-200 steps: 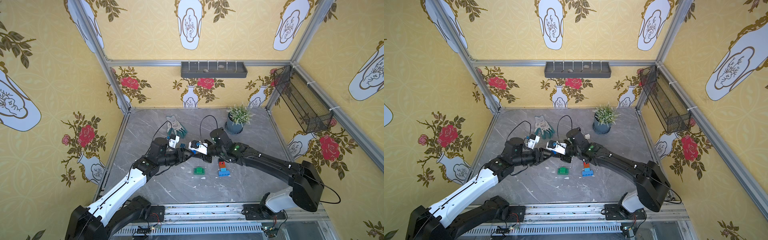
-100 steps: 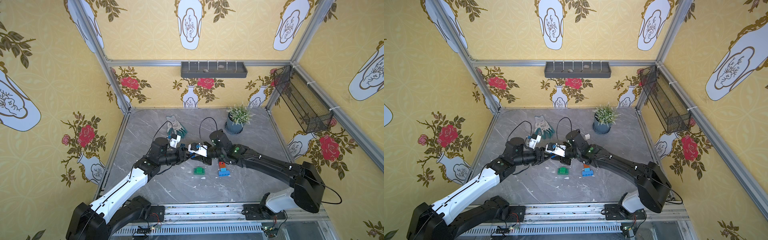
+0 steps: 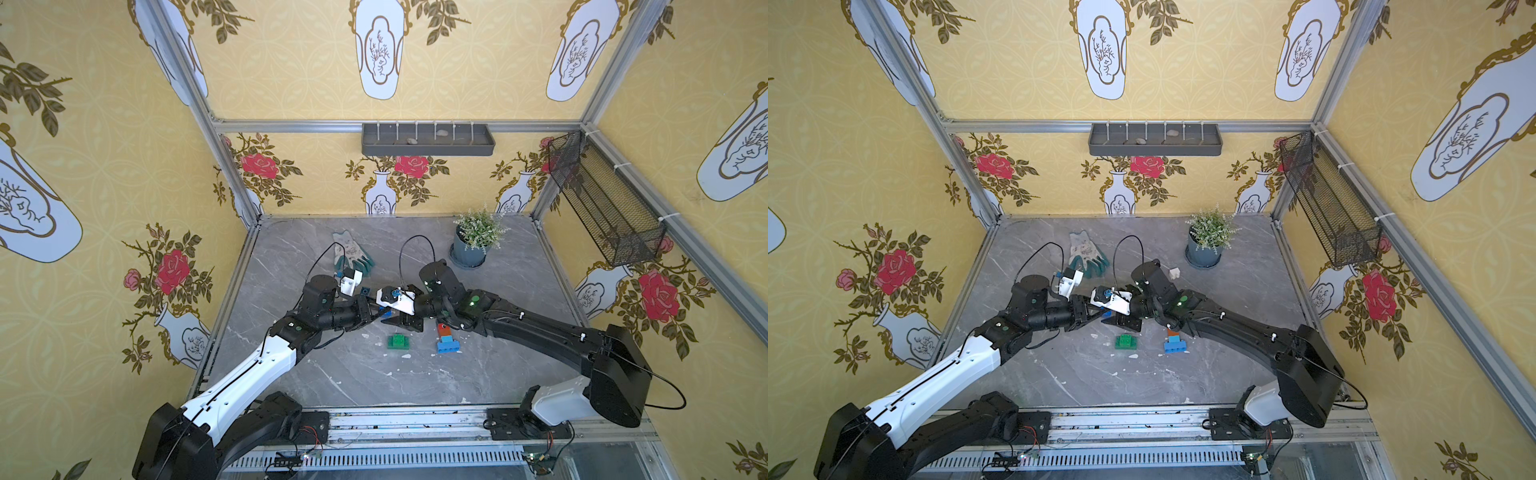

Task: Assemble the number 1 with lego
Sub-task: Pick up the lego brick from the center of the board, then assemble the lego brick with the lego brick.

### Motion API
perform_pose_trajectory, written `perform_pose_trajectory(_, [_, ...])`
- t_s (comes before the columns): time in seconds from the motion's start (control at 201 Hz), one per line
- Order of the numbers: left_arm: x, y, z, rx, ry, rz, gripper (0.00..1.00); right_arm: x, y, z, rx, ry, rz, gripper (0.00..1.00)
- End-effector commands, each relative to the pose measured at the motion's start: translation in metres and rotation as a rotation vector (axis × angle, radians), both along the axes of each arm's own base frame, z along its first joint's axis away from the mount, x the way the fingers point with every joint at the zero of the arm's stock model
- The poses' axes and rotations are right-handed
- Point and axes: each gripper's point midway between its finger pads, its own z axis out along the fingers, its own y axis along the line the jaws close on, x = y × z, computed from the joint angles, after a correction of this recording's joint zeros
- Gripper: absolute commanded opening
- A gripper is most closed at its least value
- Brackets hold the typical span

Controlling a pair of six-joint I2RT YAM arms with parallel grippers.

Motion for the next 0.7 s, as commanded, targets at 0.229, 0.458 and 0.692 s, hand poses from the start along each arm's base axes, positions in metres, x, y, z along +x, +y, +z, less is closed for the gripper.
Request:
perform_pose_trajectory(0.229, [0.012, 0.017, 0.013, 0.262, -0.281, -0.064, 0.09, 0.007, -0.059, 0.031, 0.141, 0.162, -0.225, 0.67])
perform_pose_trajectory(0.458, [-0.007, 0.001, 0.022, 0.375, -0.648, -0.347, 0.00, 0.054, -0.122, 0.022, 0.106, 0.307, -0.662, 0.60])
perform_pose_trajectory(0.692, [-0.041, -0.011, -0.010, 0.548, -0.847, -0.723, 0.00, 0.061, -0.144, 0.024, 0.109, 0.280, -0.779, 0.60])
